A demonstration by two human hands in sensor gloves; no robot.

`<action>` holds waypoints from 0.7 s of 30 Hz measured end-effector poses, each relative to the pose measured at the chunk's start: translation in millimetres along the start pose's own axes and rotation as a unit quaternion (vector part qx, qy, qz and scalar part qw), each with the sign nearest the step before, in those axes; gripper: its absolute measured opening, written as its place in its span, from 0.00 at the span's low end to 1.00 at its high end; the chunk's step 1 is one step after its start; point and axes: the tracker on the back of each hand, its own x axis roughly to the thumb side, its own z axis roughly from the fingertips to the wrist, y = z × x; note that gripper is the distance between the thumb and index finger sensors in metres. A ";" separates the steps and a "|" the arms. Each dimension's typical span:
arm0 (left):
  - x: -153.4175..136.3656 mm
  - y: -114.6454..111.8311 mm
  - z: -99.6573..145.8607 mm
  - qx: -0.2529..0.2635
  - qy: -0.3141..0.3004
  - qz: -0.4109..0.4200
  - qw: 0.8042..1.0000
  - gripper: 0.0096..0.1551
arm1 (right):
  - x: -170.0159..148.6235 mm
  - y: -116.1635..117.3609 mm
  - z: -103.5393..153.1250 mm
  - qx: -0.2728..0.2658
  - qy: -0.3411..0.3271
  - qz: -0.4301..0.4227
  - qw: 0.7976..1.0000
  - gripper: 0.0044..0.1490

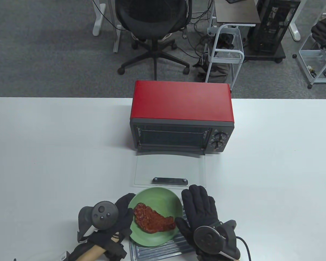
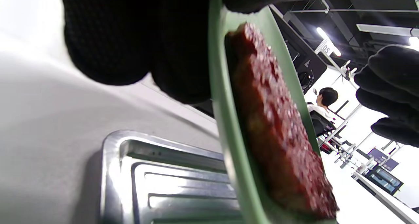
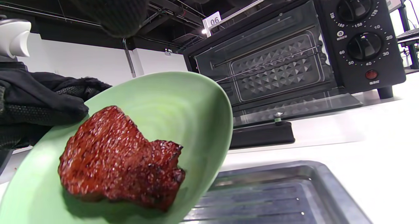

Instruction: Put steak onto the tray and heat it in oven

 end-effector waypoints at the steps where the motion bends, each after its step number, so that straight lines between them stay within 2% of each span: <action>1: 0.5 -0.1 0.6 0.006 -0.003 0.000 1.000 0.33 | 0.0 0.0 0.0 0.000 0.000 -0.001 1.000 0.56; 8: 2.7 -2.6 3.3 0.011 -0.002 -0.017 1.000 0.33 | -0.1 -0.1 0.0 0.003 0.000 -0.002 1.000 0.56; 21: 11.9 -7.3 4.8 0.059 -0.021 -0.012 0.998 0.33 | -0.7 -0.4 -0.1 0.002 0.001 -0.005 1.000 0.56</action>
